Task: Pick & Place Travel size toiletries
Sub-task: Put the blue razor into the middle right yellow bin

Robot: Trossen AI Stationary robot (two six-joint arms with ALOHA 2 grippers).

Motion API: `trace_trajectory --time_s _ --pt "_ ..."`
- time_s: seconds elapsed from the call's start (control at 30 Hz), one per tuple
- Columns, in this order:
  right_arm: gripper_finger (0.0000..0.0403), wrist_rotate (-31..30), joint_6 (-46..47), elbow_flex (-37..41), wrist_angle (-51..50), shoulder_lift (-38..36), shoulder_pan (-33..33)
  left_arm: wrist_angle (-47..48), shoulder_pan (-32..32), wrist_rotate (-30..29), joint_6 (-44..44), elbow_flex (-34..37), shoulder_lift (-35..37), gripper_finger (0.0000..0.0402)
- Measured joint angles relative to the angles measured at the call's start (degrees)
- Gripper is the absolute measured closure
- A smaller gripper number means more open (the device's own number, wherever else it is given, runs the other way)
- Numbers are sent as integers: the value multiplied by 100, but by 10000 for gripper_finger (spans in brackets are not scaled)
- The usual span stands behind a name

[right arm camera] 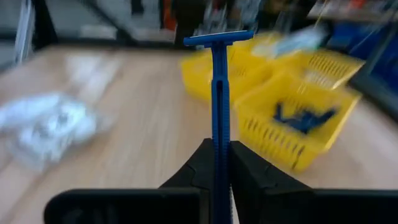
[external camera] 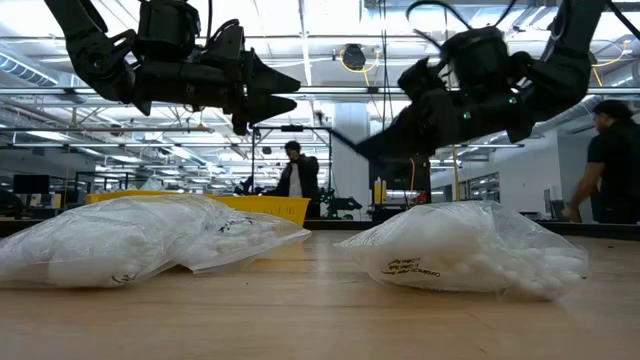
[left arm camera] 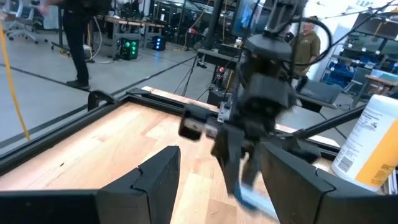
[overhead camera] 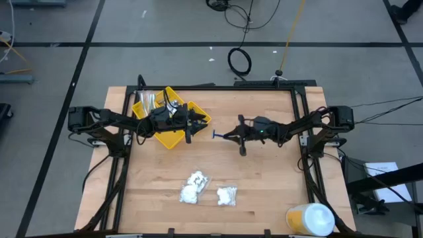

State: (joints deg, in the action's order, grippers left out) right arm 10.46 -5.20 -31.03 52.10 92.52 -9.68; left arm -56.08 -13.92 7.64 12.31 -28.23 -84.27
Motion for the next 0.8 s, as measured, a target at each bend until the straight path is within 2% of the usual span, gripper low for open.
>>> trace_trajectory --time_s 0.3,0.63,0.8 --pt "383 -12 160 590 1976 -139 -30 -122 113 -5 -219 0 0 183" --pt "383 -13 209 617 2914 -136 177 -116 465 -15 -1315 -81 -2 183" --pt "383 -13 209 613 3210 -136 306 -100 708 -17 -1460 -375 -2 183"
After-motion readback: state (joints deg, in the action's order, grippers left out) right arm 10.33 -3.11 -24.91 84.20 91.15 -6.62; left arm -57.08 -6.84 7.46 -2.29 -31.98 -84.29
